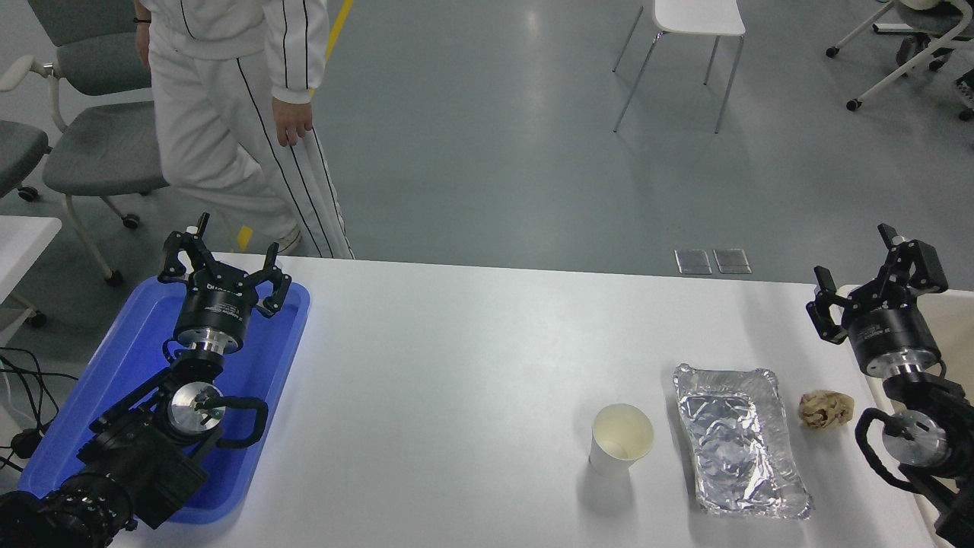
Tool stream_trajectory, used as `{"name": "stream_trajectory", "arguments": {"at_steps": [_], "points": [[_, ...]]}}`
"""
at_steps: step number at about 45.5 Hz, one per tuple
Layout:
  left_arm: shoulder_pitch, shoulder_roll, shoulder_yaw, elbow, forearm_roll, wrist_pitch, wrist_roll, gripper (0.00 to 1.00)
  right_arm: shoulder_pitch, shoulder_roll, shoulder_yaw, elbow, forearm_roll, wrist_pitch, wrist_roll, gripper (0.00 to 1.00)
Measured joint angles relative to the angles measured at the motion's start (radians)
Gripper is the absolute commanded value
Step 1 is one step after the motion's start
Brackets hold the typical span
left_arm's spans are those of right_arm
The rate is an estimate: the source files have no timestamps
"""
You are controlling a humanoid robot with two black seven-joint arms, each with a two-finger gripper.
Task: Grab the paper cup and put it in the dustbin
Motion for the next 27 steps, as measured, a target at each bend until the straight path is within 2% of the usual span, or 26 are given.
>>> {"name": "stream_trajectory", "arguments": {"at_steps": [9, 15, 27], "points": [[-0.001, 0.000, 0.000, 0.000, 0.000, 0.000, 0.000, 1.00, -0.006, -0.037, -0.018, 0.010, -0.002, 0.003, 0.000, 1.00], [-0.001, 0.000, 0.000, 0.000, 0.000, 0.000, 0.000, 1.00, 0.015, -0.090, -0.116, 0.015, -0.002, 0.005, 0.002, 1.00], [-0.001, 0.000, 0.000, 0.000, 0.000, 0.000, 0.002, 1.00, 0.160, -0.218, -0.522, 0.023, -0.001, 0.007, 0.003, 1.00]]}}
